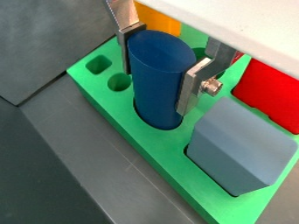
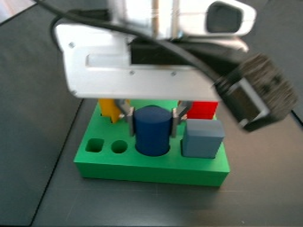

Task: Pick up the oval object. Move up. Place the oval object on the fixture. Regrasp the oval object. Move to above the board. Insert the oval object.
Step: Insert the oval object.

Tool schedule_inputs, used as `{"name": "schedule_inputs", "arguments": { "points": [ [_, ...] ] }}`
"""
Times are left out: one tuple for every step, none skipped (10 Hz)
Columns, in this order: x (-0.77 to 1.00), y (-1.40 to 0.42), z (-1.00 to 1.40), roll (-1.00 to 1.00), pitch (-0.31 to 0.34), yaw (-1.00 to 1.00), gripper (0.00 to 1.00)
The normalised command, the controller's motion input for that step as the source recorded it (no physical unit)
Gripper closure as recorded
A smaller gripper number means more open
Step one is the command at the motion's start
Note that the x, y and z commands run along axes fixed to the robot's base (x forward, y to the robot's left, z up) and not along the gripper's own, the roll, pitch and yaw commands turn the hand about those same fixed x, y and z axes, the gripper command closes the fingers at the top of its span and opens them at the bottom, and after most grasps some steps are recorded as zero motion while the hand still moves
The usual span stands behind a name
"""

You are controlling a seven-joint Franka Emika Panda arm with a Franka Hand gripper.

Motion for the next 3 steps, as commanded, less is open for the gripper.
{"name": "schedule_inputs", "arguments": {
  "points": [
    [0.00,0.00,0.00,0.01,0.000,0.00,1.00],
    [0.00,0.00,0.00,0.01,0.000,0.00,1.00],
    [0.00,0.00,0.00,0.00,0.000,0.00,1.00]
  ]
}}
